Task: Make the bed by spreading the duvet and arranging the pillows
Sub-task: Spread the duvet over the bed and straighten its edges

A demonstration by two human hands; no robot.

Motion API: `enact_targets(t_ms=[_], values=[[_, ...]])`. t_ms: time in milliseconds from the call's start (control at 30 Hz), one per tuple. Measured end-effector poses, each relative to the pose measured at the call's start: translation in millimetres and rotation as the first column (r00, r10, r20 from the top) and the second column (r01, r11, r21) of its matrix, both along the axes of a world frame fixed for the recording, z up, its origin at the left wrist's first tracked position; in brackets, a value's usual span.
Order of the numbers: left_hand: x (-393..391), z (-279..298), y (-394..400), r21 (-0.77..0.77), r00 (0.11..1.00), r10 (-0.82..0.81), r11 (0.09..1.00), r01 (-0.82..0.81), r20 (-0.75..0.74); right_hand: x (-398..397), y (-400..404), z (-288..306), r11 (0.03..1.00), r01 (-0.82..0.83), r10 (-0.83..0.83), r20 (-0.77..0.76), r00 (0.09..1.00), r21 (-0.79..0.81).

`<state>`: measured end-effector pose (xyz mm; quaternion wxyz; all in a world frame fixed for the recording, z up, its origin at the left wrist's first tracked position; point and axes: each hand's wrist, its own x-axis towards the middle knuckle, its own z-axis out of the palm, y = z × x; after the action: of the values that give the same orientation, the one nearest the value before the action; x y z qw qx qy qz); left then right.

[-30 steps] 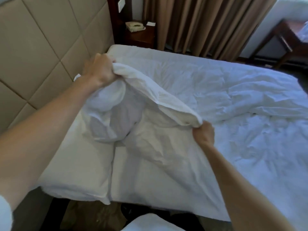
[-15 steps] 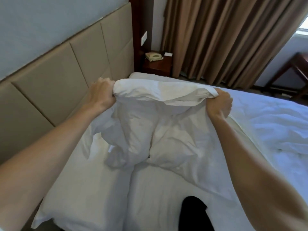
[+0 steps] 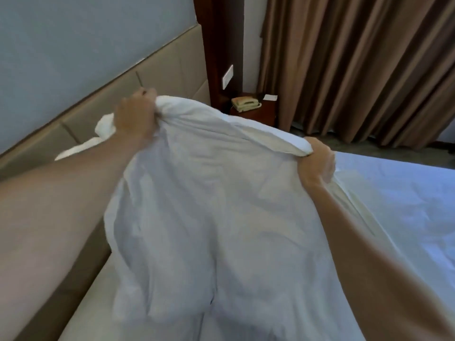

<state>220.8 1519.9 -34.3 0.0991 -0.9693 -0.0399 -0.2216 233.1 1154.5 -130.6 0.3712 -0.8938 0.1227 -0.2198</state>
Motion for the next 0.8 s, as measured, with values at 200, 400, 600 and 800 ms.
enact_targets(t_ms=[200,400,600,800], values=[[78.0,-86.3,-37.3,0.026,0.934,-0.029,0.999,0.041,-0.357,89.2,-28.6,-74.3,0.996,0.028,-0.009,-0.230,0.973,0.079],[129.9,-88.7,-33.6,0.089,0.979,-0.073,0.992,0.092,-0.192,138.7,-35.2,-93.2,0.994,-0.045,0.067,-0.218,0.974,0.105],[164.8,-85.1,-64.2,0.129,0.965,0.215,0.972,-0.196,-0.148,195.3,-45.8,-92.1,0.999,-0.014,0.009,-0.109,0.994,-0.045],[77.7,-174.1,-89.7,0.054,0.710,0.149,0.987,-0.154,-0.688,162.5,-35.4,-151.4,0.953,-0.290,0.228,-0.432,0.872,-0.082]])
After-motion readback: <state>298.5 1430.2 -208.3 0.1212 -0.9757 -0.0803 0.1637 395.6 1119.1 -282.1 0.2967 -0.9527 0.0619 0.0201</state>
